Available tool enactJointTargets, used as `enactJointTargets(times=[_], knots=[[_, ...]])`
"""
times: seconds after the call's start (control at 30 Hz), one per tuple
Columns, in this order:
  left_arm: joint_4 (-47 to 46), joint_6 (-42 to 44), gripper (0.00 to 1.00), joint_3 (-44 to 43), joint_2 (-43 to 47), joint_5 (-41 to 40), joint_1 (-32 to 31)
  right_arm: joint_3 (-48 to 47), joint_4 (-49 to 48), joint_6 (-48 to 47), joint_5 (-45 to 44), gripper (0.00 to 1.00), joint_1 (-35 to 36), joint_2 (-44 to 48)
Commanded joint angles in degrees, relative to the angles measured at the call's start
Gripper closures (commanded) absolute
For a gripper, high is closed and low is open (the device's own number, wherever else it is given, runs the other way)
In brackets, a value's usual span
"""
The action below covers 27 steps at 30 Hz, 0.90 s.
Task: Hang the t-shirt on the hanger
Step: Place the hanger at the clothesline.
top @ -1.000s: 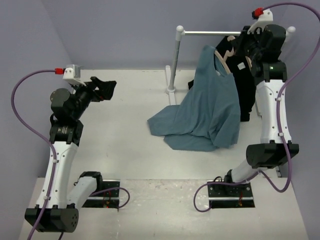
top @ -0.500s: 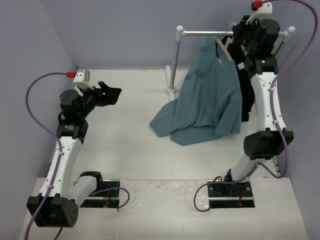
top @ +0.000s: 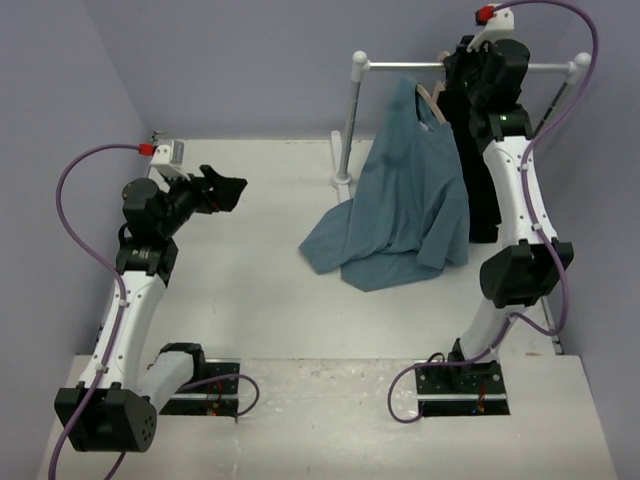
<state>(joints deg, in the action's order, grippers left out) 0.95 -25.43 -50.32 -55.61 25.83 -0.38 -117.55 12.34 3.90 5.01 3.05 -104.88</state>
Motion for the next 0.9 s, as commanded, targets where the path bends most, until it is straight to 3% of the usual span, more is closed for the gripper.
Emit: enactJointTargets(times=[0.0, 0.17, 0.3, 0.37, 0.43, 0.5, 0.57, 0.7, 0.87], knots=[[-2.27, 0.65, 0.00, 0.14, -0.11, 1.86, 0.38, 3.64, -7.16, 1.11, -2.55, 1.00, 0.20, 2.84], [-2.16, 0.52, 0.00, 0.23, -0.02, 1.94, 0.38, 3.61, -5.43, 1.63, -2.44, 0.96, 0.66, 1.61], [-1.58, -0.11, 0.00, 0.00, -0.61, -0.28, 0.38, 5.63, -4.99, 2.12, -2.68, 0.60, 1.34, 4.33], [0.73, -0.96, 0.00, -0.77, -1.59, -3.37, 0.38, 6.55, -4.08, 2.75, -3.24, 0.52, 1.34, 7.08], [3.07, -1.34, 0.00, -2.51, -2.93, -6.51, 0.38, 7.16, -1.27, 3.04, -4.15, 0.35, 1.35, 9.81], [7.89, -0.68, 0.00, -4.59, -4.14, -12.86, 0.38, 7.60, 1.52, 3.13, -4.92, 0.10, 1.35, 14.67], [11.15, 0.05, 0.00, -6.64, -4.87, -17.02, 0.38, 7.80, 6.95, 2.97, -6.49, 0.01, 1.16, 18.08], [16.73, -0.12, 0.00, -9.72, -4.39, -26.85, 0.38, 13.85, 13.77, 5.34, -7.97, 0.01, 1.10, 29.02], [20.86, 2.67, 0.00, -11.77, -1.23, -32.09, -0.10, 41.74, 12.24, 9.28, -4.72, 0.01, 1.08, 55.60]])
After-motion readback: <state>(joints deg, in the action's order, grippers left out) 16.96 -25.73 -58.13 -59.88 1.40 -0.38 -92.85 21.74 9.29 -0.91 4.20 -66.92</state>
